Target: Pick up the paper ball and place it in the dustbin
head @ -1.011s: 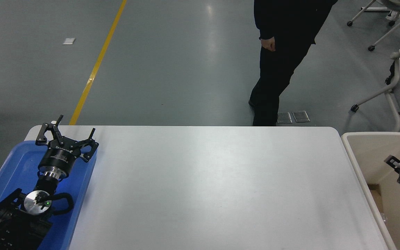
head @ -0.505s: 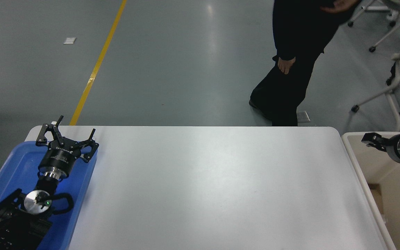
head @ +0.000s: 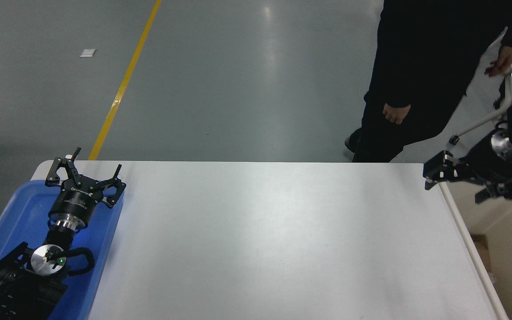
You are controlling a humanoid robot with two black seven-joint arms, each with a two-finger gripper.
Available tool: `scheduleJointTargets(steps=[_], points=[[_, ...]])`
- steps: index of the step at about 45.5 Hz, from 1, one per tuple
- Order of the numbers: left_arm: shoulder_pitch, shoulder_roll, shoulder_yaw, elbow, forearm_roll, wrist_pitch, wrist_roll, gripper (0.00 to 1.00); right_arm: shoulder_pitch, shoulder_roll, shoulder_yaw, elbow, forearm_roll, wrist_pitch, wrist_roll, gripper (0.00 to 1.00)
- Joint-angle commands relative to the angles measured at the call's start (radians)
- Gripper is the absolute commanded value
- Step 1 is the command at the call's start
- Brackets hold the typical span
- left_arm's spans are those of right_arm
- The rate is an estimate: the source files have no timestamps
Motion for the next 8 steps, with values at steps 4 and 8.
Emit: scheduleJointTargets(steps=[4,8], points=[[0.001,0.000,0.000,0.000,0.000,0.000,0.000,0.99,0.108,0.161,0.055,0.019,0.073,0.080,0.002,1.00],[-0.001,0.000,0.000,0.000,0.000,0.000,0.000,0.99,0.099,0.172,0.078,0.013,0.076,0.080,0.002,1.00]])
